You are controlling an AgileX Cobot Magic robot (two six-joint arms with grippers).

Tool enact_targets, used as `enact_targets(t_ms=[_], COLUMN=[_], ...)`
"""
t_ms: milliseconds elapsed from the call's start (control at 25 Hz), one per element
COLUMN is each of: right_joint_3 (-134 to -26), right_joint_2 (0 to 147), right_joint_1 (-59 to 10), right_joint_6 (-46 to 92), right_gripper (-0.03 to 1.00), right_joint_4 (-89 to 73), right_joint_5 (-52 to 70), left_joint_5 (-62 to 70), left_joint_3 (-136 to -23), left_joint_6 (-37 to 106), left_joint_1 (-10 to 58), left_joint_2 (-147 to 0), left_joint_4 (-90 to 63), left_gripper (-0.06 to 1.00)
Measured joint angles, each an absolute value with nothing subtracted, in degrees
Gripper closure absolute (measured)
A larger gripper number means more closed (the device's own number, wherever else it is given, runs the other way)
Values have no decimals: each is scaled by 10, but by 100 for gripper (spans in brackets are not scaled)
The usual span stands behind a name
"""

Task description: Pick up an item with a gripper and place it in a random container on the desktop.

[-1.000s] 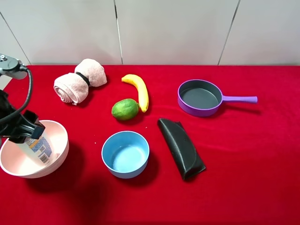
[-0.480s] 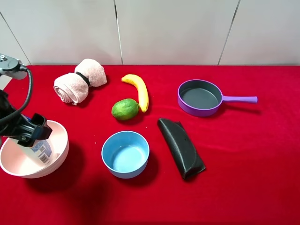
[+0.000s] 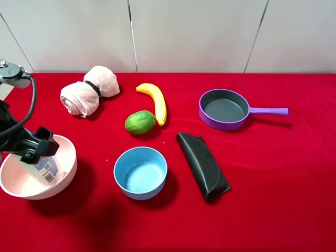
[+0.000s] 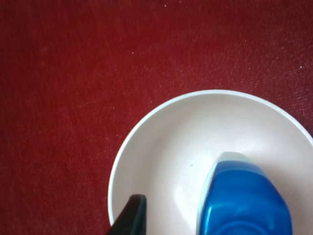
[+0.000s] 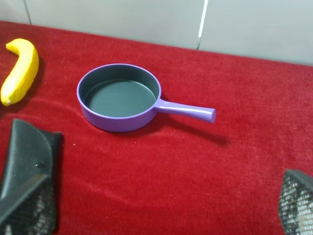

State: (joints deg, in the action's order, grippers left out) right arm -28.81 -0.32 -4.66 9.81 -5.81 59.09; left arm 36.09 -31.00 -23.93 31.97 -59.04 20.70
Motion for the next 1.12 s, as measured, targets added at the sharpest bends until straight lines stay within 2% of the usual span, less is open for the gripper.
enact_targets(t_ms=[720, 1120], right_joint_3=[-288, -288], right_joint_2=[-3, -3], right_joint_1=[-47, -47], right_joint_6=[98, 98], right_gripper=[27, 27], right_joint_4=[-58, -59], right_joint_5=[591, 591], left_joint_5=[430, 525], left_joint_3=[-344, -345], left_joint_6=[-239, -239], left_joint_1=[320, 320], left_joint_2=[-427, -335], left_joint_4=[173, 128], left_gripper=[-4, -4])
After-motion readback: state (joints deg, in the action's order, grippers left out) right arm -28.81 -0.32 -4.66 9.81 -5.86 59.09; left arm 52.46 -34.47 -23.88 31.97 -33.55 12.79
